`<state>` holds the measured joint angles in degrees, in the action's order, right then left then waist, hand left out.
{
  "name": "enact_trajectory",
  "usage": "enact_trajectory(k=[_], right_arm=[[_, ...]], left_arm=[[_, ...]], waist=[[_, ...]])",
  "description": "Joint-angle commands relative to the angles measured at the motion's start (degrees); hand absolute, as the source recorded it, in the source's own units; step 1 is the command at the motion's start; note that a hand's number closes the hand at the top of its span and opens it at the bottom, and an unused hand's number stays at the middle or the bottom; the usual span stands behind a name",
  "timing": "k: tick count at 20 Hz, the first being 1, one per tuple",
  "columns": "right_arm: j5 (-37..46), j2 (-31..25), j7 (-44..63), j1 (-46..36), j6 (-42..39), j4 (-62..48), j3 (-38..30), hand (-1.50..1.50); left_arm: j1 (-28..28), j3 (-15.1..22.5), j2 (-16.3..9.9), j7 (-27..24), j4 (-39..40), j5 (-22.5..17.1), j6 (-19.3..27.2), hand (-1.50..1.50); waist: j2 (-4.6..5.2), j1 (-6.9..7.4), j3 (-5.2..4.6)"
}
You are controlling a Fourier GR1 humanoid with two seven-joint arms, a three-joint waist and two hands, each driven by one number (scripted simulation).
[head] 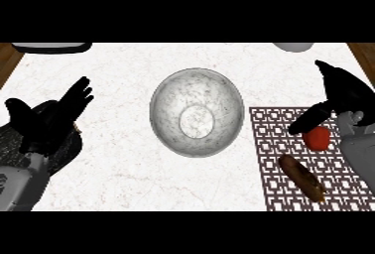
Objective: Pick the bell pepper from the placemat and place it in the bowl
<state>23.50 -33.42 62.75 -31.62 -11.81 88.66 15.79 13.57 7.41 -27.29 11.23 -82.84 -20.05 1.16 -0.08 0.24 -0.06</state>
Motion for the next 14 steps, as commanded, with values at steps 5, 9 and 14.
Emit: enact_trajectory(k=[5, 9, 14], right_arm=[[1.2, 2.8, 7.6, -2.0, -5.6, -5.4, 0.6, -1.5], [1.5, 2.7, 7.8, -1.3, -6.3, -6.5, 0.0, -1.5], [2.8, 2.7, 6.8, 0.5, -7.0, -5.9, -1.3, -1.5]], left_arm=[[0.0, -2.4, -0.7, 1.6, -0.8, -0.8, -2.8, 0.0], [-1.0, -0.5, 2.8, -0.8, 1.1, 2.6, -0.3, 0.0], [-3.2, -3.4, 0.5, -1.4, 0.3, 1.4, -4.0, 0.0]], waist=[[0.11, 0.2, 0.02], [0.14, -0.12, 0.01], [0.03, -0.13, 0.02]])
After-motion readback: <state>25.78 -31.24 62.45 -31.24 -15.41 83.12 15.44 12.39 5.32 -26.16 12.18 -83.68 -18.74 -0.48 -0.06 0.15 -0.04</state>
